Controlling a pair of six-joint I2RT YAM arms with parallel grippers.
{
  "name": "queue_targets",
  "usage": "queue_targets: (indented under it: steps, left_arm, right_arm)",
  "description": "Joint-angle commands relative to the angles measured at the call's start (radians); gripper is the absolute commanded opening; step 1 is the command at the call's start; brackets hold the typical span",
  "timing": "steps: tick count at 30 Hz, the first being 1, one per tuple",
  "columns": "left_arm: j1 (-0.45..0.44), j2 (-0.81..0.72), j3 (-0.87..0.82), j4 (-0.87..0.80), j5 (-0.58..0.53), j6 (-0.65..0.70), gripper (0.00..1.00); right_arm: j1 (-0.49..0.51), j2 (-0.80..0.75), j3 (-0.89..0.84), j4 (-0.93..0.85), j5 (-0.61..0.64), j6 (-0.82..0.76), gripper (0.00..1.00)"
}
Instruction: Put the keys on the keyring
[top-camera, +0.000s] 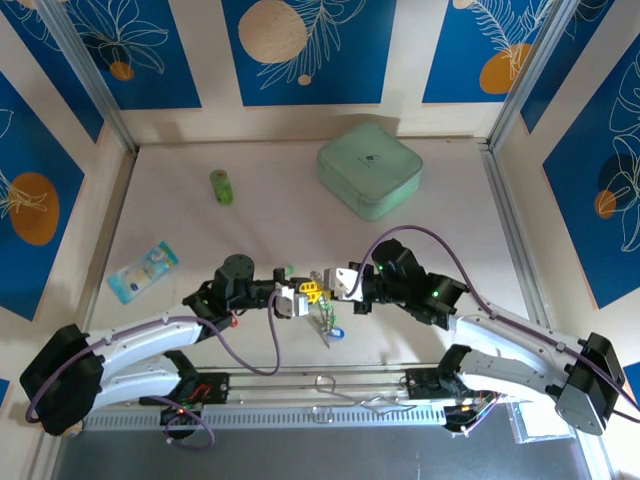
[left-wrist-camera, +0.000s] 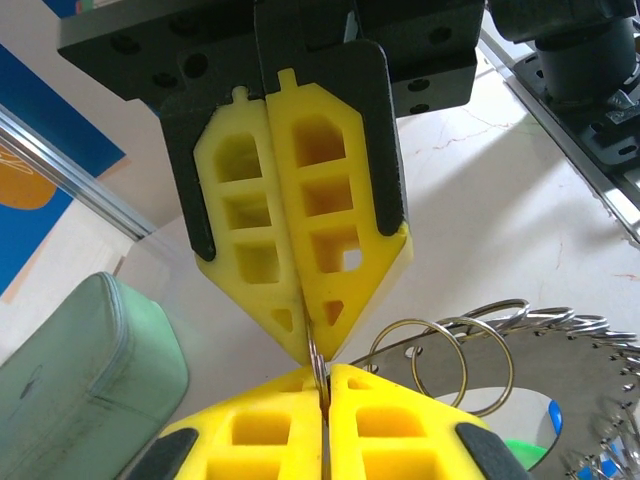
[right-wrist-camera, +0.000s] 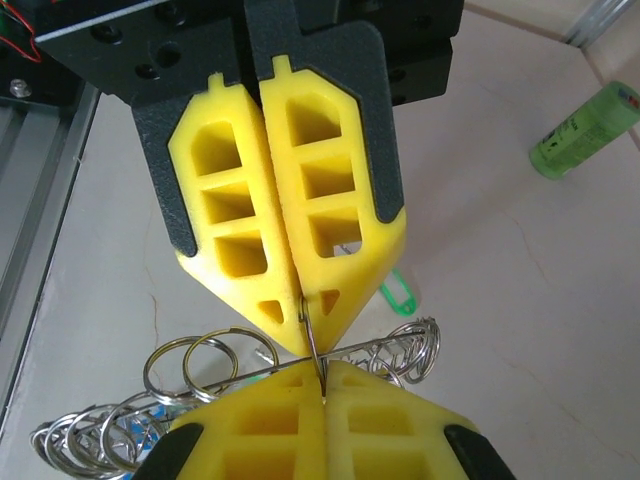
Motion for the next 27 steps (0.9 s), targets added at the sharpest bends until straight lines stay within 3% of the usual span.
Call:
queue_targets:
  steps: [1, 11, 13, 16, 21, 27]
  left_arm:
    - [-0.01, 0.008, 0.039, 0.049, -0.001, -0.014, 0.1]
    - [-0.01, -0.016, 0.029, 0.055, -0.045, -0.028, 0.0]
    - [-0.01, -0.031, 0.024, 0.057, -0.063, -0.024, 0.0]
    - [-0.011, -0.059, 0.0, 0.089, -0.105, 0.017, 0.0]
    - [-0.029, -0.082, -0.023, 0.115, -0.215, 0.178, 0.0]
    - [-0.057, -0.078, -0.01, 0.109, -0.282, 0.28, 0.0]
  right_arm:
    - [0.039, 0.02, 0.051, 0.027, -0.065, -0.016, 0.0]
    - [0.038, 0.011, 0.047, 0.017, -0.048, -0.003, 0.01]
    - [0.001, -0.036, 0.014, 0.043, -0.05, 0.033, 0.22]
    - [-0.094, -0.131, -0.066, 0.14, -0.084, 0.14, 0.37]
    - [-0.197, -0.211, -0.127, 0.248, 0.009, 0.373, 0.43]
    - [-0.217, -0.211, -0.128, 0.199, 0.153, 0.429, 0.43]
